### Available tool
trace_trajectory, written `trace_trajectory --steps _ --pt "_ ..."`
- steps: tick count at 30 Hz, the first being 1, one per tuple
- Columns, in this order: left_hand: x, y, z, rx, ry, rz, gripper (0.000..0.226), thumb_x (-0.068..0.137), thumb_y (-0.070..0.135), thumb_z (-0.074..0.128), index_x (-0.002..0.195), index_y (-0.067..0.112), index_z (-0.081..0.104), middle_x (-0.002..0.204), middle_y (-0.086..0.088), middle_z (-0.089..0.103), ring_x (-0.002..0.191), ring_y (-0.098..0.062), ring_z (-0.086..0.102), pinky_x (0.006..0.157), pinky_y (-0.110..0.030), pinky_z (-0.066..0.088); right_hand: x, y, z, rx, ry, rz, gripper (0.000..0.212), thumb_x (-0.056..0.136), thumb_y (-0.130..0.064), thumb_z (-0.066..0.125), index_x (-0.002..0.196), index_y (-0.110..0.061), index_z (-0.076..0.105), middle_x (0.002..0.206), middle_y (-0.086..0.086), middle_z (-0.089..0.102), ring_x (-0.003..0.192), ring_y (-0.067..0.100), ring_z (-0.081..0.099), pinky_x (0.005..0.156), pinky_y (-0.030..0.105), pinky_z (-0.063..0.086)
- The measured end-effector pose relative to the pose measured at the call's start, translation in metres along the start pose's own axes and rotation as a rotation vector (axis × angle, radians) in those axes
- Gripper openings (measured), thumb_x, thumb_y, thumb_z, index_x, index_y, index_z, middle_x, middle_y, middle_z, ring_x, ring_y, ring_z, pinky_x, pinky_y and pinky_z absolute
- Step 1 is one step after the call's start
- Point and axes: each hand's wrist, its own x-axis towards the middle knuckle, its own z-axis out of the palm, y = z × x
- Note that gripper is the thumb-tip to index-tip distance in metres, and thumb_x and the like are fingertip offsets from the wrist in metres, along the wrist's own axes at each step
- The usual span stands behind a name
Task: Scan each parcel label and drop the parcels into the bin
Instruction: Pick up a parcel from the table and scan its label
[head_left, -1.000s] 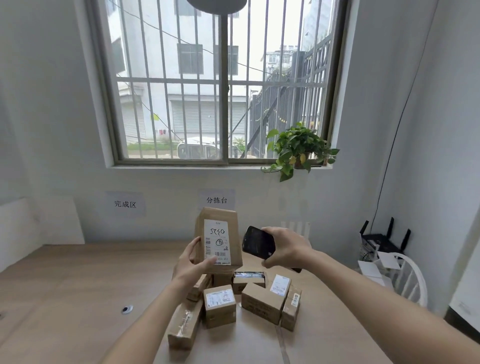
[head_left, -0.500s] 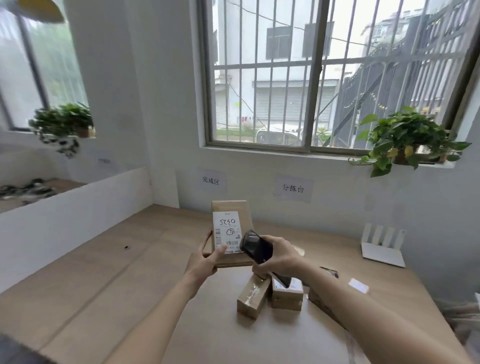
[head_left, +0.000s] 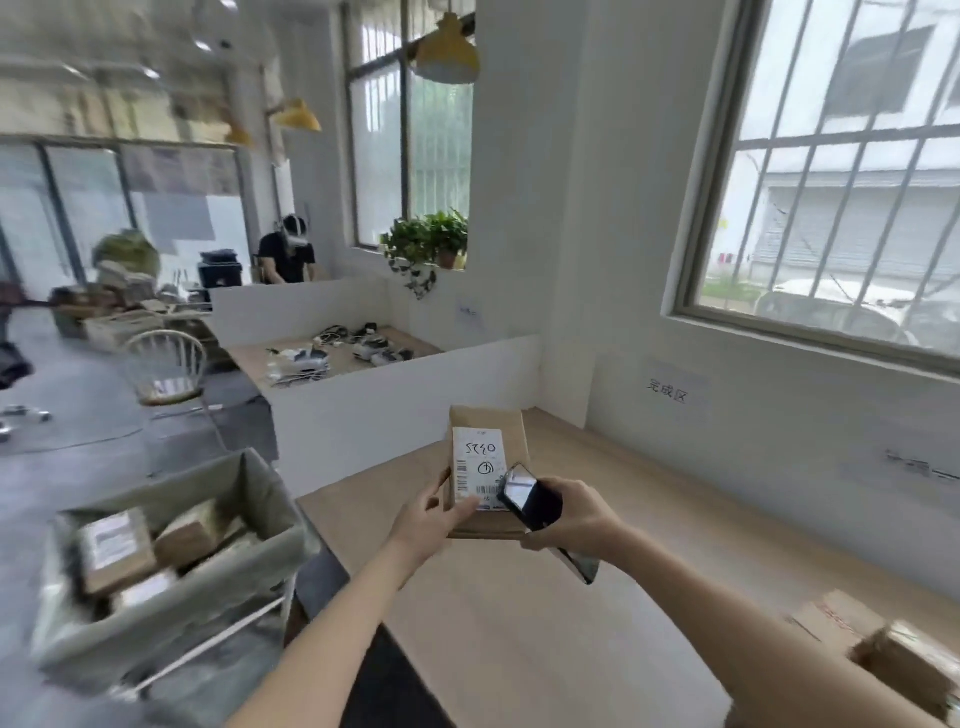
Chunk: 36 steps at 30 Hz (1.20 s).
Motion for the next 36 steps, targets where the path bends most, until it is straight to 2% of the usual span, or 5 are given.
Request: trace_trajectory --steps 4,11,21,33,36 --pt "0.018 -0.028 -0.111 0.125 0.105 0.045 0.068 0.061 0.08 0.073 0.122 0.059 0.052 0.12 0.021 0.068 0.114 -0.007 0.062 0.104 -0.036 0.048 0.058 -0.078 0.063 -0.003 -0.08 -0.079 0.039 0.057 -0.028 0.089 0.088 -0.024 0.065 0.082 -0.009 0.064 0.077 0.012 0.059 0.067 0.029 0.046" --pt "0.002 -0.058 -0.256 0.15 0.307 -0.021 0.127 0.047 0.095 0.064 0.152 0.029 0.036 0.141 0.007 0.053 0.13 -0.018 0.051 0.11 -0.043 0.043 0.126 -0.198 0.16 -0.026 -0.208 -0.253 0.05 0.056 -0.032 0.089 0.102 -0.027 0.07 0.095 -0.007 0.072 0.091 0.016 0.067 0.082 0.037 0.056" --pt "-0.005 -0.112 -0.376 0.137 0.462 -0.095 0.119 0.054 0.093 0.062 0.153 0.032 0.035 0.145 0.004 0.053 0.129 -0.02 0.052 0.11 -0.048 0.043 0.19 -0.287 0.266 -0.022 -0.39 -0.427 0.038 0.066 -0.028 0.091 0.092 -0.026 0.063 0.082 -0.008 0.061 0.071 0.006 0.055 0.062 0.024 0.043" --pt "0.105 -0.157 -0.455 0.166 0.544 -0.182 0.074 0.089 0.046 0.067 0.153 0.024 0.035 0.144 0.016 0.046 0.131 -0.01 0.042 0.115 -0.039 0.034 0.35 -0.309 0.371 -0.046 -0.501 -0.433 0.052 0.059 -0.042 0.088 0.103 -0.025 0.064 0.088 -0.007 0.063 0.08 0.012 0.061 0.067 0.028 0.051" --pt "0.156 -0.182 -0.475 0.176 0.519 -0.253 0.078 0.086 0.053 0.067 0.152 0.028 0.035 0.149 0.011 0.048 0.139 -0.017 0.041 0.116 -0.046 0.034 0.406 -0.303 0.398 -0.048 -0.537 -0.399 0.056 0.056 -0.045 0.088 0.103 -0.027 0.063 0.091 -0.01 0.065 0.086 0.013 0.064 0.071 0.031 0.056"
